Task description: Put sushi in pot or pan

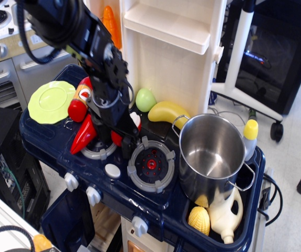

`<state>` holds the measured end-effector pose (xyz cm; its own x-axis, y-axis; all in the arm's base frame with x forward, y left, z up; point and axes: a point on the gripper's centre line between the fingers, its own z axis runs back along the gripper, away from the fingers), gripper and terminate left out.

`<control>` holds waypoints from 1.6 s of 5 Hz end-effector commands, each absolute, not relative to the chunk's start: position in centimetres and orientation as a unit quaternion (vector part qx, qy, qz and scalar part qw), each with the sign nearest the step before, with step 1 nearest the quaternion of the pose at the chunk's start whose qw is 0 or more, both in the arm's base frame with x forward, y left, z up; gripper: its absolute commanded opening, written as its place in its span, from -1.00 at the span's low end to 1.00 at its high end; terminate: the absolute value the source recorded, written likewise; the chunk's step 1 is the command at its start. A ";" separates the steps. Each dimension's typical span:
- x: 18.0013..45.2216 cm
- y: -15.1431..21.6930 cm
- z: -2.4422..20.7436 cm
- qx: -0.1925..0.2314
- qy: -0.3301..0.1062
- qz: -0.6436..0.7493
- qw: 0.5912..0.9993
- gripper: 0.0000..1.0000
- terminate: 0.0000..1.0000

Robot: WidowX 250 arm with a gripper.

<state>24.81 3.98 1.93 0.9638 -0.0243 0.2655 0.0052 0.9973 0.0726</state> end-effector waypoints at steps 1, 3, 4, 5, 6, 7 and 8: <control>25.5 3.2 3.0 0.039 -0.136 0.014 0.990 -1.00 -1.00; 25.8 -1.3 8.0 0.070 -0.105 0.096 0.987 -1.00 -1.00; 25.5 -4.2 10.4 0.091 -0.061 0.118 0.987 -1.00 -1.00; 23.5 -6.4 10.6 0.083 -0.056 0.153 0.983 -1.00 -1.00; 23.5 -9.2 11.4 0.084 -0.029 0.158 0.983 -1.00 -1.00; 25.0 -10.7 11.3 0.088 0.013 0.152 0.984 -1.00 -1.00; 26.0 -12.3 11.3 0.113 0.017 0.146 0.983 -1.00 -1.00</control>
